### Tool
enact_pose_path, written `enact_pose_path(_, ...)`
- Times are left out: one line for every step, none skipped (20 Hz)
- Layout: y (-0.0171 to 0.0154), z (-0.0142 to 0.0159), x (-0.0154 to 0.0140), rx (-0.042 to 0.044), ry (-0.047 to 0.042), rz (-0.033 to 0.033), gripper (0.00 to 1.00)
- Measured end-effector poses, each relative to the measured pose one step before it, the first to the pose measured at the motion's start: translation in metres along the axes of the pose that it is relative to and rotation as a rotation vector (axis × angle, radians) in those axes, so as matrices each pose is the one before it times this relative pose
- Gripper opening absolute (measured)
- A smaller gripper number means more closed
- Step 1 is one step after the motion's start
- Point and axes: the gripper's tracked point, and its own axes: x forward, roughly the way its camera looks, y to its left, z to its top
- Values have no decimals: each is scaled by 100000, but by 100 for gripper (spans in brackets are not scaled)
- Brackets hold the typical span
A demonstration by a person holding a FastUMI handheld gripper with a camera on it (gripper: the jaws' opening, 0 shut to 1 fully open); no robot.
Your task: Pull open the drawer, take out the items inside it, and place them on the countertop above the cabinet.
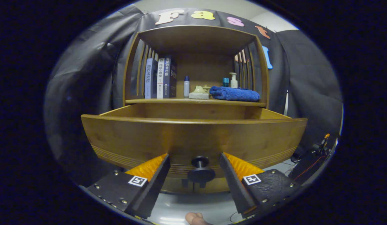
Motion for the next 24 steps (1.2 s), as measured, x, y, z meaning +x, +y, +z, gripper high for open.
enact_pose_path(276,-131,343,2461,996,815,96)
enact_pose_path(156,36,631,858,381,291,96)
enact_pose_path(-78,210,621,-1680,-713,-97,96)
enact_pose_path(-93,125,604,-340,-342,-46,96)
enact_pose_path(110,101,504,241,-505,1,96)
enact_pose_path(45,103,665,-454,-248,-36,96)
enact_pose_path(28,410,657,-685,-2093,80,97)
enact_pose_path(-18,566,759,-1330,-2306,-261,97)
enact_pose_path(-37,-930,543,-1210,2712,60,97)
enact_pose_path(7,736,828,-179,-3226,-189,97)
enact_pose_path(-30,-226,856,-367,1171,-49,97)
enact_pose_path(124,240,500,888,-939,-163,97)
enact_pose_path(25,-76,755,55,1028,-4,96)
enact_pose_path(52,109,682,360,528,-53,96)
enact_pose_path(269,82,516,893,949,158,97)
enact_pose_path(279,-8,532,939,974,-33,98)
enact_pose_path(232,-174,430,800,1214,1,99)
enact_pose_path(87,121,513,-620,-208,-232,99)
enact_pose_path(115,184,600,-40,-559,-346,99)
enact_pose_path(77,-65,444,-919,465,-377,99)
enact_pose_path(80,75,484,-669,-117,-312,99)
enact_pose_path(49,62,392,-308,-287,-187,99)
enact_pose_path(47,70,400,155,-375,-73,99)
enact_pose_path(98,109,422,384,-814,43,99)
